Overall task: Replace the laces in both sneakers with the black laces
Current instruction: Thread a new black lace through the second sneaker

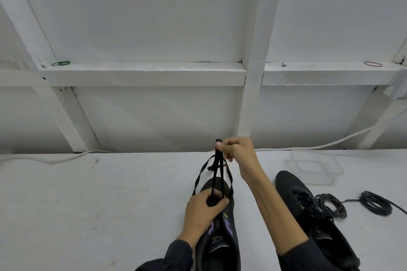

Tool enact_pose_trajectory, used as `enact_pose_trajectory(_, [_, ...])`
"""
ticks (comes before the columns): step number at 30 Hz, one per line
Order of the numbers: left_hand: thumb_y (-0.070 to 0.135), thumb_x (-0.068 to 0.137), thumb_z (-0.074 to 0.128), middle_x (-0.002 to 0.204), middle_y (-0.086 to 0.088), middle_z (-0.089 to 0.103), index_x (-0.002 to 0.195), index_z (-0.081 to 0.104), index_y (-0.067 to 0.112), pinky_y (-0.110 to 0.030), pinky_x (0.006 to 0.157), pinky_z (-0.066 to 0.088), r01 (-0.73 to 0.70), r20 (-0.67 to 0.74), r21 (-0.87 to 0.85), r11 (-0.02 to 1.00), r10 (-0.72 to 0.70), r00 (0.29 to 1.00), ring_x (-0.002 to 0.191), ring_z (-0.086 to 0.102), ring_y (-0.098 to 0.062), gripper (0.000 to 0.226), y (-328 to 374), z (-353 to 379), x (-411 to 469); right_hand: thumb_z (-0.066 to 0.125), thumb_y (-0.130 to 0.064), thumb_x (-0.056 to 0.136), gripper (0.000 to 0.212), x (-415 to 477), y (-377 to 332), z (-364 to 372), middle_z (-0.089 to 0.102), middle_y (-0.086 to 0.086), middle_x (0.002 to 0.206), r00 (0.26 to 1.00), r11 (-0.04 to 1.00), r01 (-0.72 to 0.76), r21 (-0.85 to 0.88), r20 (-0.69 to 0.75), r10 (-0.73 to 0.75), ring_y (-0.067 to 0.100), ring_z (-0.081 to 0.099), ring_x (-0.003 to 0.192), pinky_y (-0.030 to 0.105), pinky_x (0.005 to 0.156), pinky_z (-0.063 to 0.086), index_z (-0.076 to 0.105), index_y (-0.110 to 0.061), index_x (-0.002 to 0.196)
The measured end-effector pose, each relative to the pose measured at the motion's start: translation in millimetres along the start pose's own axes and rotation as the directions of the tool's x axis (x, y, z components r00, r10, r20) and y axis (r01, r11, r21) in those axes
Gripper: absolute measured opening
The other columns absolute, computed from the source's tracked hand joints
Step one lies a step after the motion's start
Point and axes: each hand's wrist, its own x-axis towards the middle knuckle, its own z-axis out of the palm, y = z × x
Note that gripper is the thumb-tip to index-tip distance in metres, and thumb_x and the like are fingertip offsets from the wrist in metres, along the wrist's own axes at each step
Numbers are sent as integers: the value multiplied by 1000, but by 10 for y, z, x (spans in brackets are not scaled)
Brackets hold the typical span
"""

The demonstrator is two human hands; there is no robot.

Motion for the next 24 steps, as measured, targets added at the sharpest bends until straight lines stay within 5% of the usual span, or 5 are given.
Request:
enact_pose_trajectory(13, [42,79,75,87,19,72,87,72,32,-23,81,53,9,-1,9,1000,-9,1000,86,65,3,13,-42,21,13,63,-5,92,13,571,-362,50,65,6,88,991,984,87,154,88,-101,13,62,62,22,60,55,67,3,102])
enact_pose_trajectory(16, [39,81,74,86,18,73,87,73,31,-24,81,53,5,16,-4,1000,-5,1000,84,65,3,10,-24,21,0,63,-15,94,26,611,-77,-119,62,7,87,992,941,-60,-334,86,94,25,68,69,32,63,60,64,3,112])
enact_pose_trajectory(19, [42,80,73,83,16,72,87,73,29,-27,78,54,9,11,10,1000,-9,1000,82,66,0,15,-7,15,-7,62,-36,94,36,483,321,-345,71,19,85,870,506,-272,-819,15,493,33,71,66,42,67,61,58,0,95])
enact_pose_trajectory(22, [47,78,70,82,17,72,86,71,29,-29,77,54,3,9,29,1000,-3,1000,81,66,-2,19,-3,16,-2,55,-32,99,38,257,641,-456,71,29,87,658,439,-410,-800,74,749,33,72,66,37,61,60,54,5,108])
enact_pose_trajectory(24, [46,79,71,82,20,71,86,71,31,-29,76,54,1,2,41,999,-1,1000,80,65,0,17,17,13,2,53,-17,100,22,156,773,-502,71,23,90,673,566,-445,-694,157,723,31,73,71,34,62,61,57,2,111])
